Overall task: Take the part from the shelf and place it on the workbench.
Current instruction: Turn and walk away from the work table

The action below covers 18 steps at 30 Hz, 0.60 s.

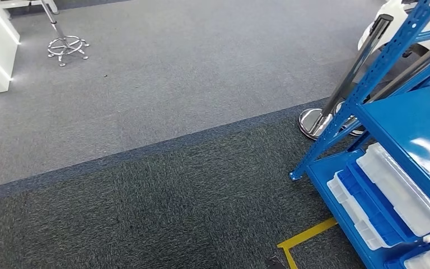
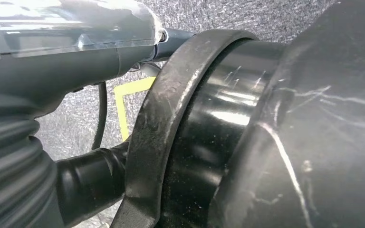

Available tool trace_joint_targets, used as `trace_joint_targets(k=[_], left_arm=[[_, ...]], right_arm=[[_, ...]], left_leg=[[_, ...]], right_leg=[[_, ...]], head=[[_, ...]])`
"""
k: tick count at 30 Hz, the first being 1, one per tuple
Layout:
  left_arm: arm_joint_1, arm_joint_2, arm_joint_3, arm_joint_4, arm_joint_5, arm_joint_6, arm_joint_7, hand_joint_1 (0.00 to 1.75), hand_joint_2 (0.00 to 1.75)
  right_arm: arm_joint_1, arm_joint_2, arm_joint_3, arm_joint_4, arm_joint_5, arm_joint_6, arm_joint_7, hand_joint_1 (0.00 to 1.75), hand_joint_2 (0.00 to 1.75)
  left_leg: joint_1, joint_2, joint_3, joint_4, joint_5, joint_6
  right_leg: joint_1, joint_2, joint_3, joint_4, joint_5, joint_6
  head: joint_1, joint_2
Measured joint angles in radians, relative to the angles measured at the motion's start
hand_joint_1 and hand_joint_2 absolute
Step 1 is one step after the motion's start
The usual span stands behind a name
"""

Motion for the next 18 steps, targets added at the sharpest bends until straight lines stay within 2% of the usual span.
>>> trace_joint_targets(k=[1,3,4,5,6,8,10,12,13,14,15,16,17,18], left_arm=[[0.001,0.0,0.004,0.0,0.005,0.002,0.003,0.0,1.75],[0.003,0.0,0.012,0.0,0.014,0.008,0.009,0.0,1.75],[0.005,0.0,0.017,0.0,0.019,0.012,0.011,0.0,1.75],[0.006,0.0,0.022,0.0,0.023,0.014,0.013,0.0,1.75],[0.007,0.0,0.026,0.0,0.027,0.017,0.015,0.0,1.75],[0.008,0.001,0.034,0.0,0.037,0.021,0.021,0.0,1.75],[0.009,0.001,0.043,0.0,0.044,0.026,0.025,0.0,1.75],[0.009,0.001,0.052,0.0,0.05,0.032,0.026,0.0,1.75],[0.009,0.0,0.055,0.0,0.052,0.033,0.026,0.0,1.75],[0.008,0.0,0.059,0.0,0.054,0.034,0.026,0.0,1.75],[0.007,0.0,0.062,0.0,0.056,0.035,0.026,0.0,1.75],[0.006,0.0,0.066,0.0,0.058,0.035,0.027,0.0,1.75],[0.006,0.0,0.07,0.0,0.06,0.035,0.028,0.0,1.75],[0.006,0.0,0.074,0.0,0.06,0.035,0.028,0.0,1.75]], right_arm=[[0.003,0.0,0.0,0.0,0.0,0.0,0.0,0.0,0.0],[0.005,0.0,0.0,0.0,0.001,0.0,-0.001,0.0,0.0],[0.004,0.0,0.0,0.0,0.001,0.0,-0.002,0.0,0.0],[0.003,0.0,0.0,0.0,0.001,0.0,-0.002,0.0,0.0],[0.003,0.0,0.0,0.0,0.001,0.0,-0.003,0.0,0.0],[0.006,0.0,0.0,0.0,0.002,0.002,-0.003,0.0,0.0],[0.008,0.001,-0.001,0.0,0.002,0.004,-0.002,0.0,0.0],[0.006,0.002,-0.001,0.0,0.002,0.009,-0.002,0.0,0.0],[0.005,0.002,-0.001,0.0,0.003,0.011,-0.002,0.0,0.0],[0.005,0.002,-0.001,0.0,0.003,0.012,-0.003,0.0,0.0],[0.006,0.003,-0.001,0.0,0.004,0.013,-0.003,0.0,0.0],[0.008,0.003,-0.001,0.0,0.004,0.014,-0.003,0.0,0.0],[0.009,0.003,-0.001,0.0,0.005,0.014,-0.003,0.0,0.0],[0.009,0.003,-0.001,0.0,0.005,0.014,-0.003,0.0,0.0]], left_leg=[[0.0,0.011,0.003,0.0,-0.003,-0.002],[-0.002,0.03,0.013,0.0,-0.01,-0.008],[-0.004,0.039,0.017,0.0,-0.014,-0.012],[-0.006,0.047,0.02,0.0,-0.017,-0.018],[-0.008,0.054,0.023,-0.001,-0.02,-0.023],[-0.009,0.066,0.03,-0.005,-0.026,-0.033],[-0.008,0.037,0.025,0.024,-0.05,-0.042],[-0.006,-0.012,-0.026,0.133,-0.109,-0.047],[-0.006,-0.024,-0.061,0.203,-0.139,-0.049],[-0.005,-0.029,-0.093,0.261,-0.155,-0.05],[-0.005,-0.031,-0.11,0.286,-0.151,-0.052],[-0.004,-0.031,-0.11,0.272,-0.127,-0.053],[-0.001,-0.036,-0.091,0.219,-0.086,-0.053],[0.003,-0.052,-0.064,0.149,-0.047,-0.054]], right_leg=[[0.0,-0.005,0.021,-0.041,0.029,-0.001],[0.006,-0.043,0.096,-0.184,0.093,-0.012],[0.012,-0.062,0.125,-0.24,0.111,-0.02],[0.017,-0.076,0.139,-0.271,0.117,-0.028],[0.021,-0.078,0.14,-0.277,0.113,-0.035],[0.017,-0.055,0.141,-0.282,0.115,-0.045],[0.008,-0.033,0.15,-0.293,0.12,-0.057],[0.005,-0.013,0.154,-0.297,0.122,-0.068],[0.005,-0.001,0.154,-0.297,0.122,-0.071],[0.006,0.013,0.154,-0.295,0.121,-0.072],[0.006,0.028,0.154,-0.293,0.12,-0.072],[0.005,0.043,0.155,-0.29,0.119,-0.07],[0.004,0.058,0.155,-0.285,0.116,-0.067],[0.003,0.073,0.154,-0.279,0.113,-0.063]], head=[[0.0,0.0],[0.0,0.0],[0.0,0.0],[0.0,0.0],[0.0,0.0],[-0.001,0.0],[-0.002,0.0],[-0.004,0.0],[-0.005,0.0],[-0.004,0.0],[-0.005,0.0],[-0.005,0.0],[-0.005,0.0],[-0.005,0.0]])
